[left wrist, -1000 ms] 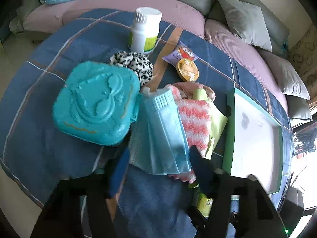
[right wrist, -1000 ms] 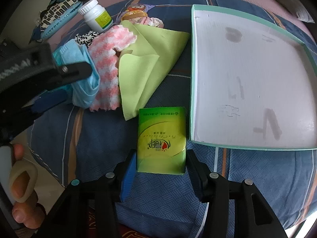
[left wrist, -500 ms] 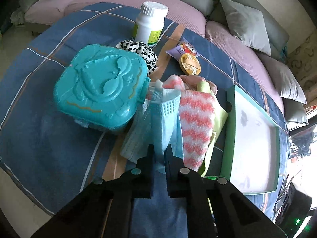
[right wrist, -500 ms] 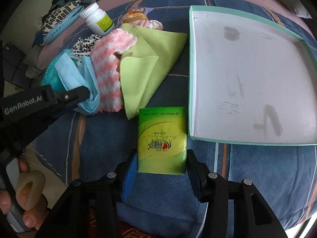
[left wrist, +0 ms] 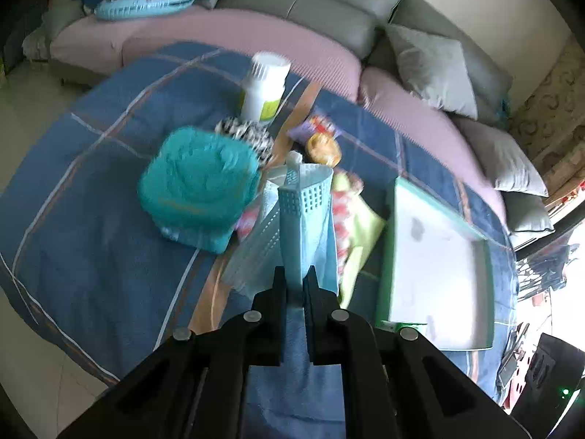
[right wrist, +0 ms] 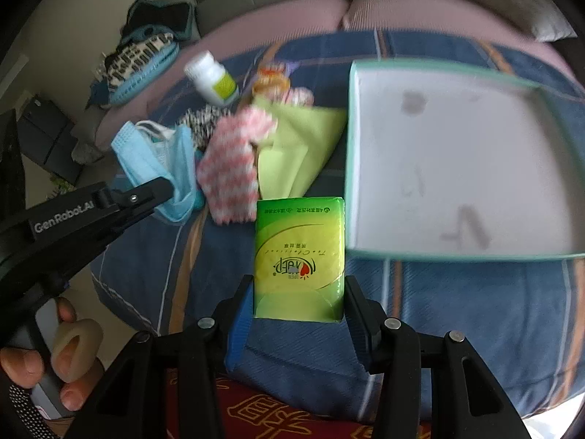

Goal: Organize soft objects
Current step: 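Carry the mask and tissue pack into the white tray while both tools open to release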

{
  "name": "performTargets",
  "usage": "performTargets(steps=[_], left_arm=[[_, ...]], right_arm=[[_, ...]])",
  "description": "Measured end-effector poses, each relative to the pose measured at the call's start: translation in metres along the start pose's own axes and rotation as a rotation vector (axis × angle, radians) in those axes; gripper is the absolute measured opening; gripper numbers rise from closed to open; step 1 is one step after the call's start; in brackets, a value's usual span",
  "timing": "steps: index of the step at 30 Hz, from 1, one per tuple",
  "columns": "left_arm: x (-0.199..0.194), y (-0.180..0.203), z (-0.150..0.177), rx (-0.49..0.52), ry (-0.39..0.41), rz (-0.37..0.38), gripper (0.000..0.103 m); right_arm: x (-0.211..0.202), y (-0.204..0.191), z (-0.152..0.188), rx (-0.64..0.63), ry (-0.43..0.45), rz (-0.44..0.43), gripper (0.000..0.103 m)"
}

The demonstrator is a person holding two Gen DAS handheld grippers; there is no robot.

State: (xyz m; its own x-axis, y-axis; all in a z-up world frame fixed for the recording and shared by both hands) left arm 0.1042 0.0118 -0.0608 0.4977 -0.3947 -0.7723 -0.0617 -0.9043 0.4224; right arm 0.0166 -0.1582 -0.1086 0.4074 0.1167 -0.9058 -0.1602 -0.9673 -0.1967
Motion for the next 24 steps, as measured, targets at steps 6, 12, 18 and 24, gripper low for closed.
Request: performTargets(steps=[6, 12, 18, 24], left_arm=[[-0.024, 0.039, -0.012, 0.086, 0.065, 0.049, 0.008], [-0.014, 0.073, -0.001, 0.176, 0.045, 0.083, 0.008], [0.007, 0.102, 0.017, 0.25, -0.004, 0.1, 0.008], [0.026, 0.122, 0.03, 0.304, -0.048, 0.105, 0.008]], right_arm=[[-0.032, 0.027, -0.016, 0.058, 0.105, 0.05, 0.05], [-0.04, 0.088, -0.024, 0.185, 0.137, 0.169, 0.05], [-0.046, 0.142, -0.021, 0.287, 0.15, 0.269, 0.05], [-0.046, 0.171, -0.019, 0.345, 0.153, 0.32, 0.05]])
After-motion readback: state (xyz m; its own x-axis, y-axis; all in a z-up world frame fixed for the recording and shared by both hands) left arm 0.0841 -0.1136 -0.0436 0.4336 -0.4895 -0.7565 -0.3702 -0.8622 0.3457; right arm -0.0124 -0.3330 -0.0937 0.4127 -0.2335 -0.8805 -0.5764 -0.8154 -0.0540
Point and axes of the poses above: each gripper's, at about its wrist camera, not at the fingertips, and x roughly the way its jaws point, y to its right, z to its underside, the point moved 7 cm from there along x, roughly the way its jaws point, and after that the axes turned 6 degrees about z, right-handed, at the moved point
